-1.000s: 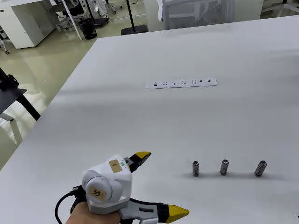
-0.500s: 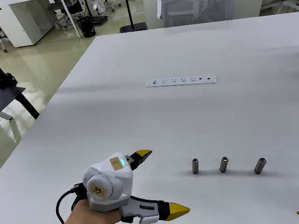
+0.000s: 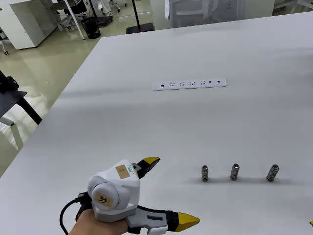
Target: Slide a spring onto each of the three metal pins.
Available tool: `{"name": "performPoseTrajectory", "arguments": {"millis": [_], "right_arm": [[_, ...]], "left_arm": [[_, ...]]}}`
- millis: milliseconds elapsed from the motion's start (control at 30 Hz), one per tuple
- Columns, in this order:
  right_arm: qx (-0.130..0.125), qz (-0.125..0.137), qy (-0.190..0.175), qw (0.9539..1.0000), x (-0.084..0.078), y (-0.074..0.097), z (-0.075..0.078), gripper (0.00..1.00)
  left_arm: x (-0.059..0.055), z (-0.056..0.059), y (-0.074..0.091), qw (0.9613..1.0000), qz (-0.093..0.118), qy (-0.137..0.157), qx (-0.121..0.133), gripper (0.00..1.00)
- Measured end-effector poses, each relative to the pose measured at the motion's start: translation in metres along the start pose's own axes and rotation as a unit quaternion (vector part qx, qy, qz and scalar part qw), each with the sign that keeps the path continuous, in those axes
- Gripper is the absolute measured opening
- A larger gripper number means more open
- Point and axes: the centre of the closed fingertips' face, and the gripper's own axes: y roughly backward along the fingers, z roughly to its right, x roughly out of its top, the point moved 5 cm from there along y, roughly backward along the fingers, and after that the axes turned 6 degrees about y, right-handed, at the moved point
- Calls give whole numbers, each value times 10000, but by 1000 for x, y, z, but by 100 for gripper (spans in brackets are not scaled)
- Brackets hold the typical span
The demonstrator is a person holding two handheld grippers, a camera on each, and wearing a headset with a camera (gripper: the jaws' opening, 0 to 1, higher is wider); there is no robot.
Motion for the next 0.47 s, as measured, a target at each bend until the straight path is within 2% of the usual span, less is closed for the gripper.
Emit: {"name": "performPoseTrajectory", "arguments": {"millis": [467], "right_arm": [[4,-11,-31,10000,-1,0,-1,90]], "left_arm": [[1,0,-2,10000,1,6,-36,100]]}}
